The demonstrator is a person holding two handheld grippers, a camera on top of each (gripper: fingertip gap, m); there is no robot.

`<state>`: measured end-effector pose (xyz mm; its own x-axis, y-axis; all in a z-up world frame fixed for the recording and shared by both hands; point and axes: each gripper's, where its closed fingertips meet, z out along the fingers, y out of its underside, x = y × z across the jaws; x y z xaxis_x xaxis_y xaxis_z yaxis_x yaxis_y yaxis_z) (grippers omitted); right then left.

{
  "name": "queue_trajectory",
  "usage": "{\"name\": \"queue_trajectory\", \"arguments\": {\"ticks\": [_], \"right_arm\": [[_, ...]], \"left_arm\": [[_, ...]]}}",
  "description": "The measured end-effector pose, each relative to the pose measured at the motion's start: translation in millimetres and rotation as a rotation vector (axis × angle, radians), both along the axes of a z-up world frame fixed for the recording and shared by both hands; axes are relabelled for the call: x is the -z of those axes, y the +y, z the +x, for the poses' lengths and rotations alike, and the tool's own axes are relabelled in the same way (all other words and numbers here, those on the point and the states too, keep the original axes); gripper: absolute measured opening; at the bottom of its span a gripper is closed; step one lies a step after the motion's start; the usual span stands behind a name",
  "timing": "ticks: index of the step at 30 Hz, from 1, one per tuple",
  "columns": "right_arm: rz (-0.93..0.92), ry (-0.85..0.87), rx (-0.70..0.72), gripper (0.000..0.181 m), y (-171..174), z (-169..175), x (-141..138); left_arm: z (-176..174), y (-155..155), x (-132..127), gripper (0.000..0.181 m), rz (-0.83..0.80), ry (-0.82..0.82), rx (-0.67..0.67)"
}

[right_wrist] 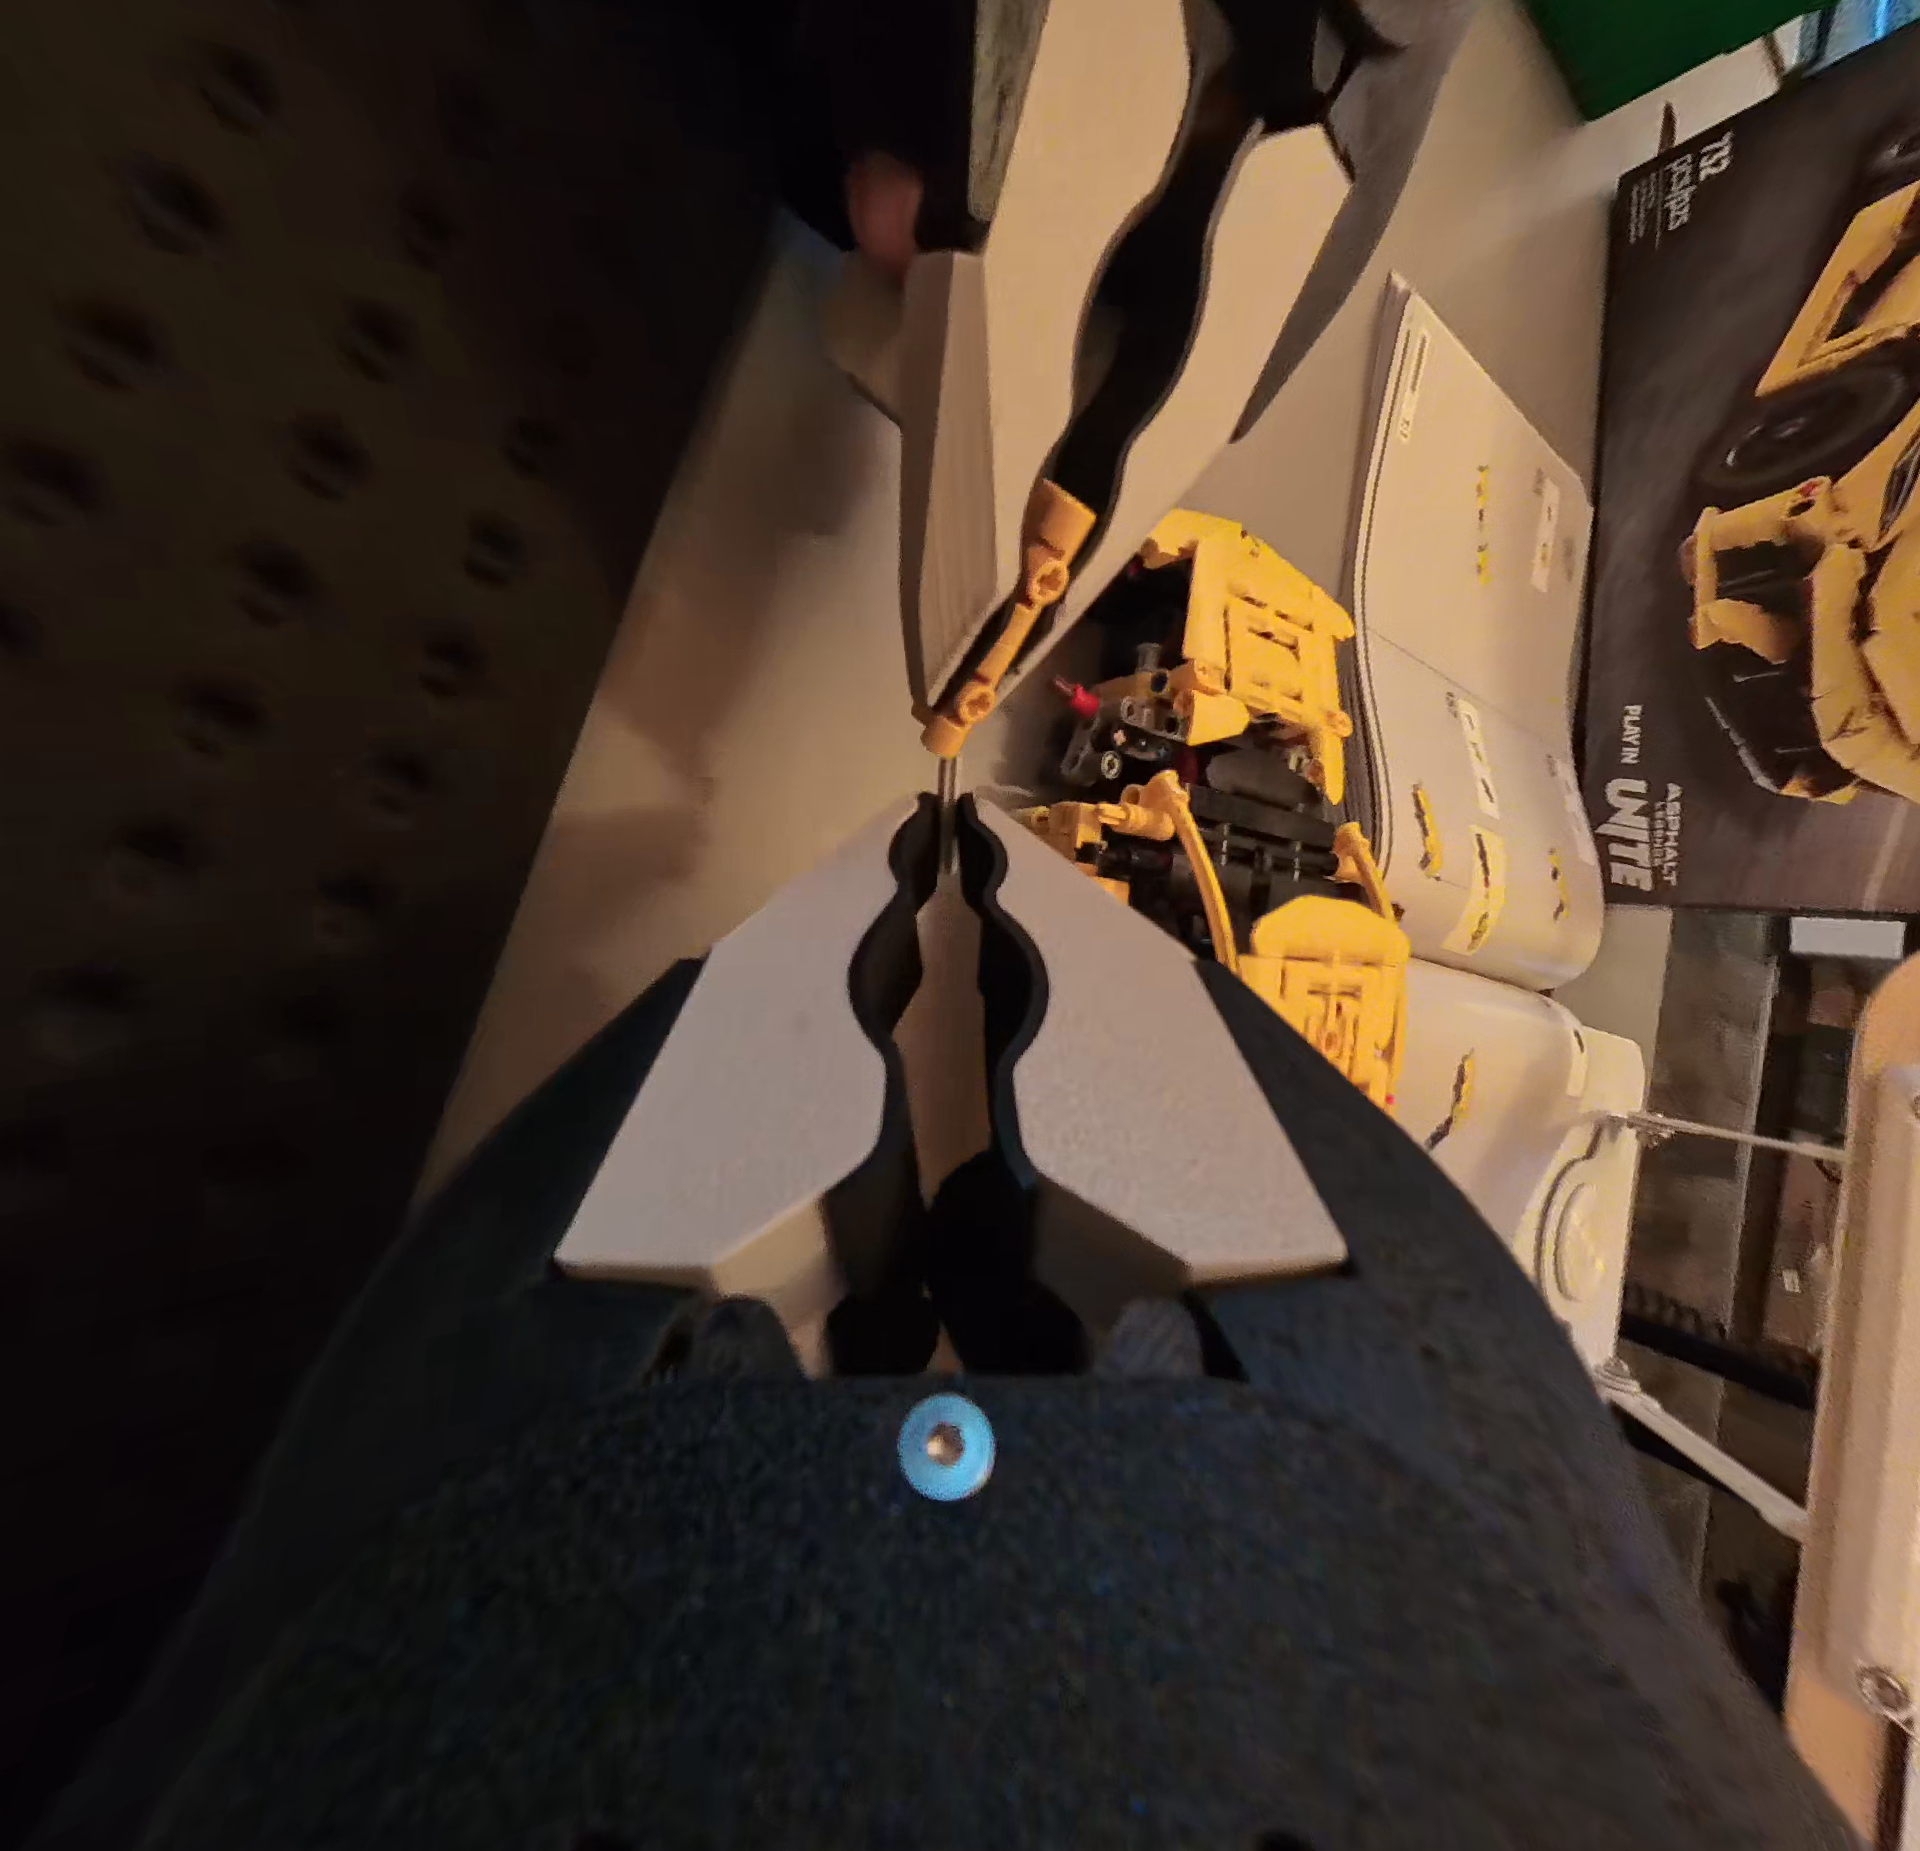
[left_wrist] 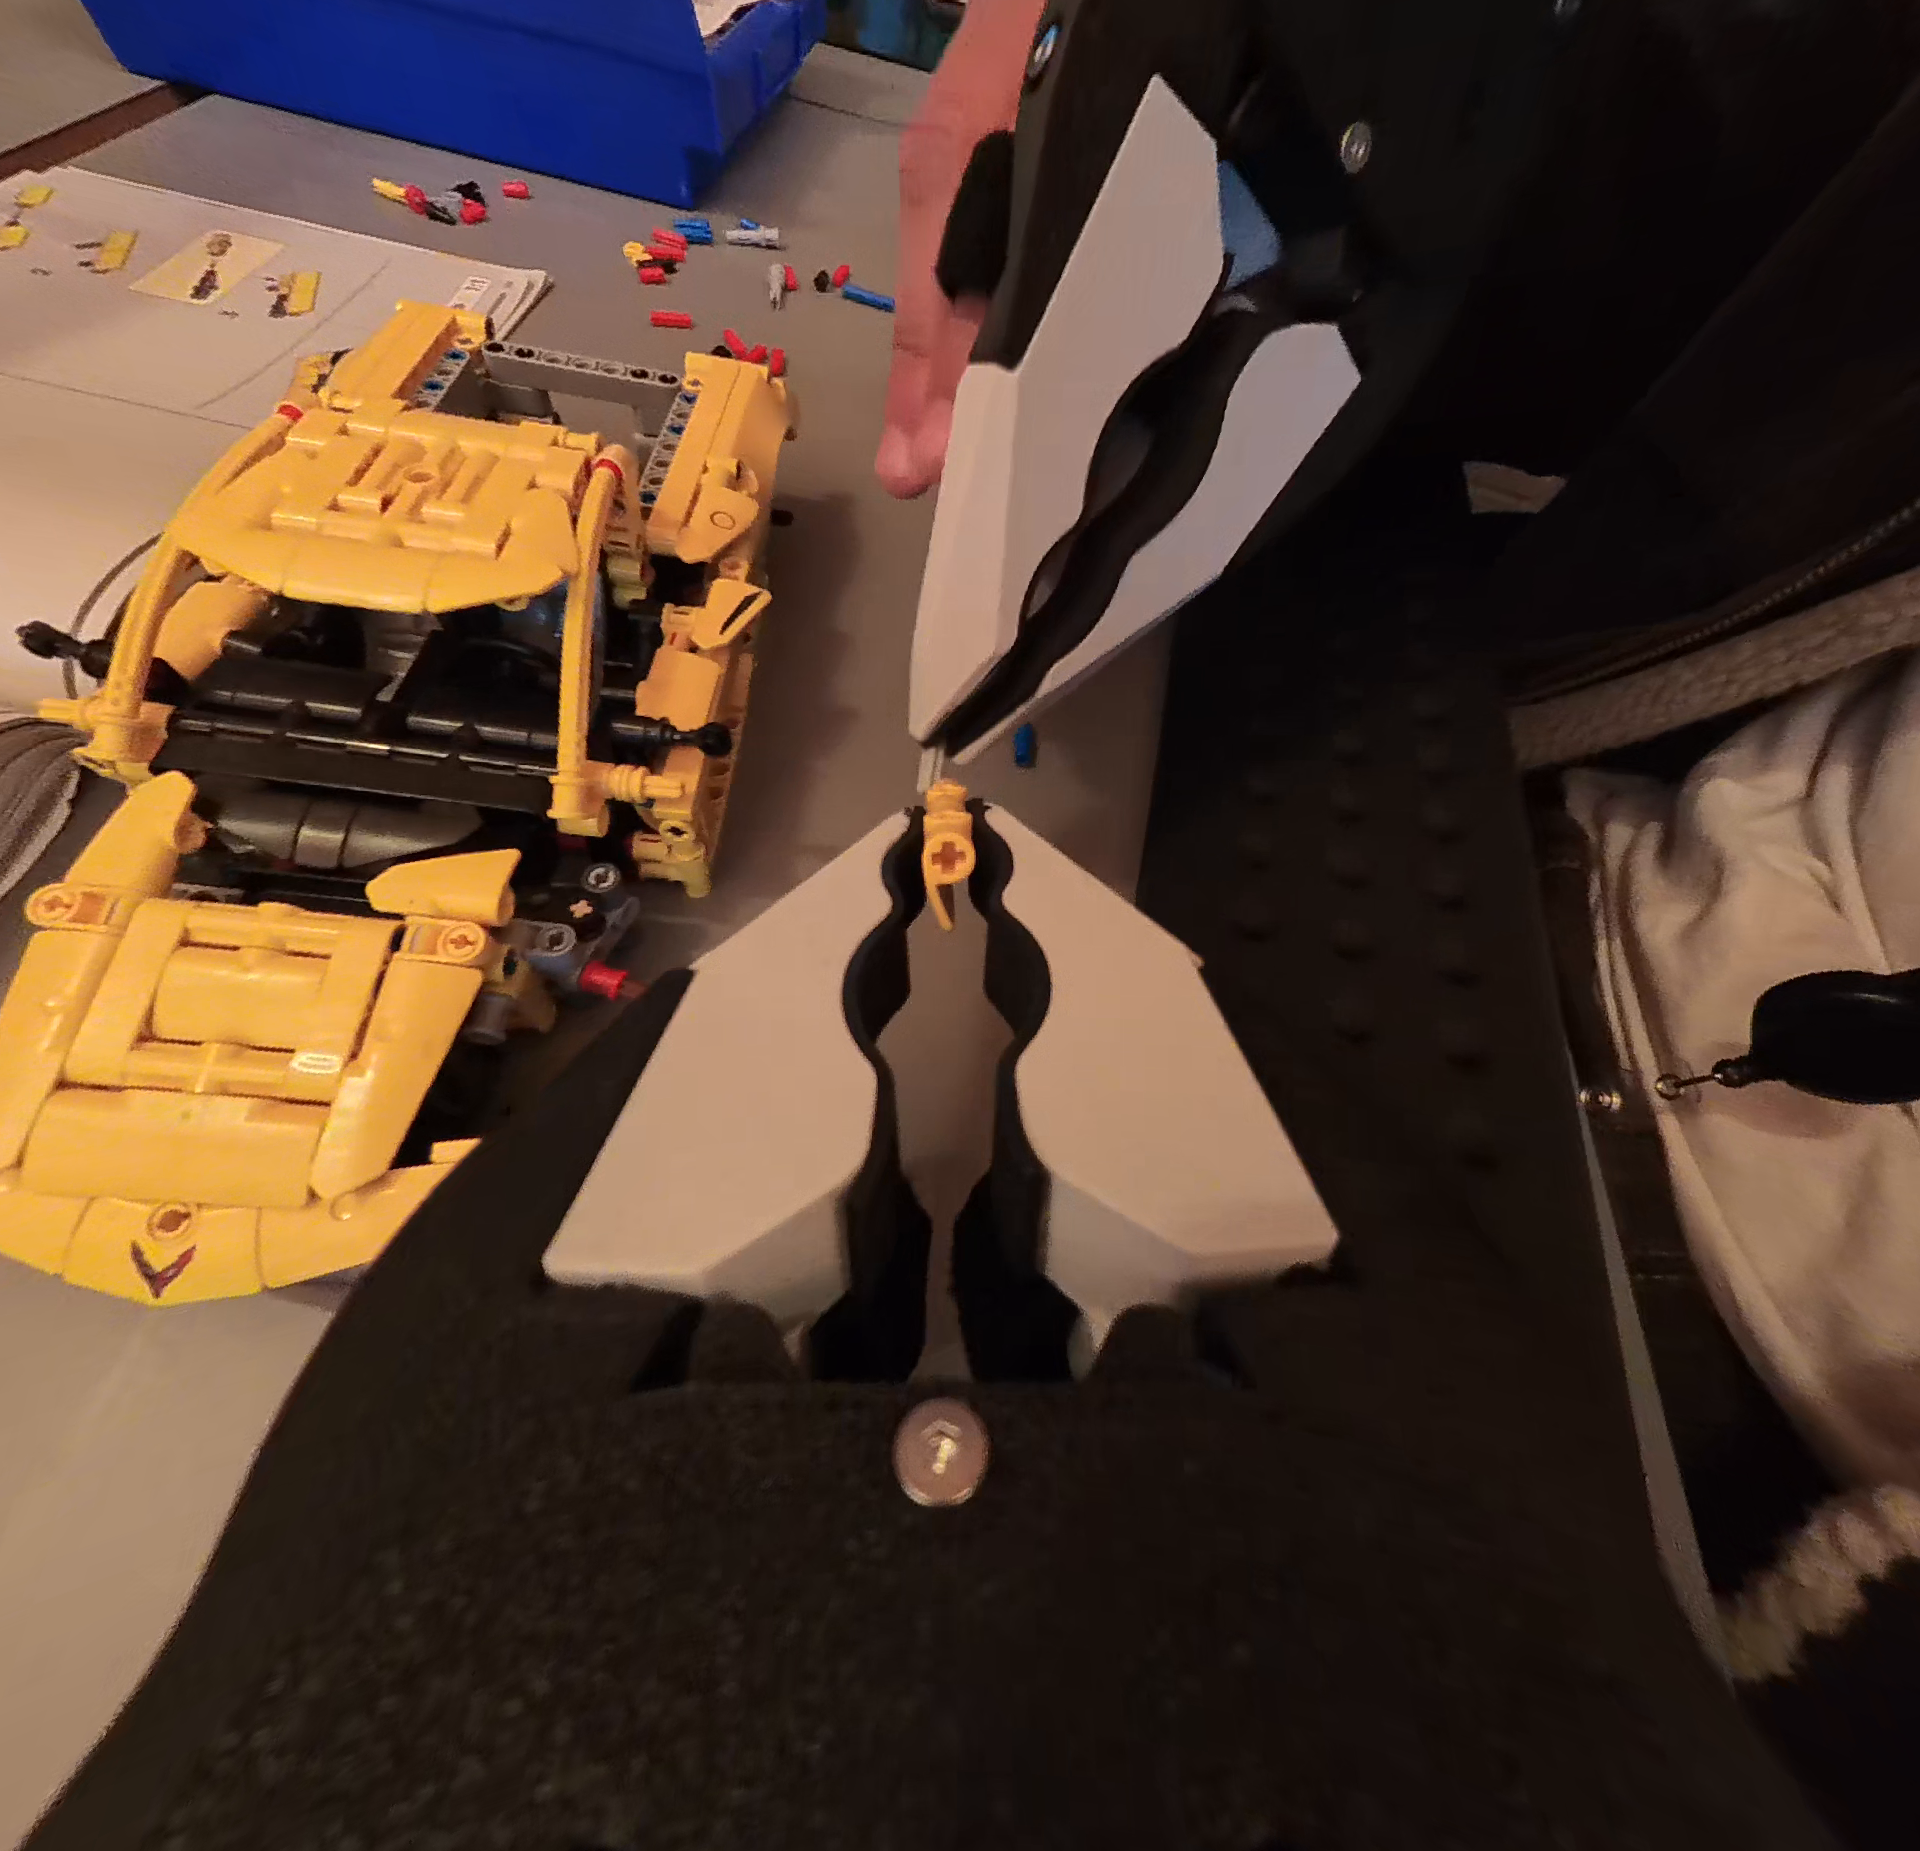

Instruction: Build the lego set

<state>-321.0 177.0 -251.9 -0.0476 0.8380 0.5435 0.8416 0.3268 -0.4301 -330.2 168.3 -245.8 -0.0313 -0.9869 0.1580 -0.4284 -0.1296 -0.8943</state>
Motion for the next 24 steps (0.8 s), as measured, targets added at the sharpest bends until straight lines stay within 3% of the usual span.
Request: {"name": "queue_trajectory", "arguments": {"ticks": [8, 18, 24], "right_arm": [[0.095, -0.104, -0.007, 0.003, 5.0, -2.8, -8.8], [0.054, -0.278, -0.048, 0.003, 2.2, -4.4, 6.0], [0.135, -0.376, -0.086, 0.003, 0.2, -4.9, 11.8]], "left_arm": [[-0.3, 6.8, 8.3, 0.007, 0.055, 0.055, -0.038], [2.3, 5.9, 21.7, 0.007, 0.217, 0.148, -0.036], [2.2, 4.2, 29.4, 0.007, 0.274, 0.196, -0.021]]}}
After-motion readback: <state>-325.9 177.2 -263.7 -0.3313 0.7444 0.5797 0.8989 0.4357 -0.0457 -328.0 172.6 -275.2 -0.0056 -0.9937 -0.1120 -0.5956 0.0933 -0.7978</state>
